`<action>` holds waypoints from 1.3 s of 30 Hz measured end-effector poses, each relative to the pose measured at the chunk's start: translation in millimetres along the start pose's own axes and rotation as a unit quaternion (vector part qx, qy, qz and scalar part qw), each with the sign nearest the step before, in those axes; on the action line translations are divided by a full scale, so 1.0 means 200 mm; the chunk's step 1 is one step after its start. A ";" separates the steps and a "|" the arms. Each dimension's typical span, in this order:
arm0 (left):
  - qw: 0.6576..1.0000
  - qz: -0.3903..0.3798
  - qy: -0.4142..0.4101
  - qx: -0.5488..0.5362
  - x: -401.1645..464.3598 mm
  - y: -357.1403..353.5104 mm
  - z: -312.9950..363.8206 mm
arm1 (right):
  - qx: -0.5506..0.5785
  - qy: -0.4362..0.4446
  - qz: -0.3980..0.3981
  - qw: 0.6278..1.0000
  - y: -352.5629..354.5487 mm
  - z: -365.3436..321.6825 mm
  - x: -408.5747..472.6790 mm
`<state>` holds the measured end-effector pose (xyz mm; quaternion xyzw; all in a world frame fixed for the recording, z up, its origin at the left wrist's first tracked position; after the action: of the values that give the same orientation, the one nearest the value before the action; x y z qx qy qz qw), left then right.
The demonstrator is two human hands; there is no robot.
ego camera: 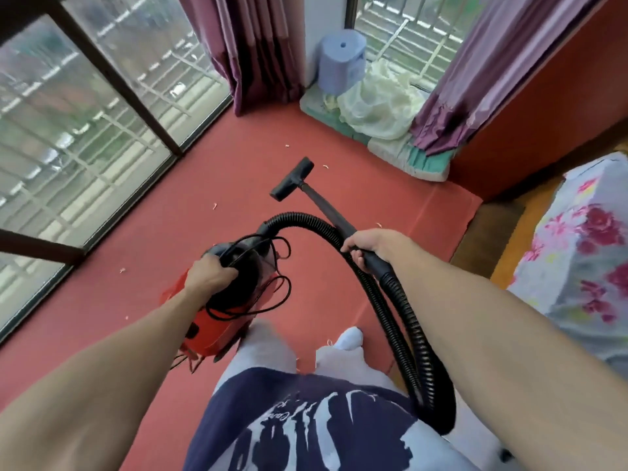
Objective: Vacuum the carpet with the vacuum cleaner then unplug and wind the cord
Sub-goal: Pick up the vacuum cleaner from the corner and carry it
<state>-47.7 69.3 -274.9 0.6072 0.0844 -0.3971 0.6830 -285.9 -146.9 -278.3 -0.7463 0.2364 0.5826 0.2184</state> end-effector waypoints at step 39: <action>0.580 0.123 0.382 -0.708 1.05 -1.89 1.03 | -0.172 0.066 0.029 0.983 0.87 -0.45 1.73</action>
<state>-225.1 -188.1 -637.2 0.0308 0.5170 0.1453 0.8430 -249.8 -372.1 -602.8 -0.8020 0.1685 0.5705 0.0538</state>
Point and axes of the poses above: each hand's wrist, its own x-axis towards the middle knuckle, its own y-axis out of the back of the hand, z = x × y, the point moved 2 cm from there along x, towards the middle knuckle, and after that the axes turned 1 degree about -x, right-handed, at the moved point
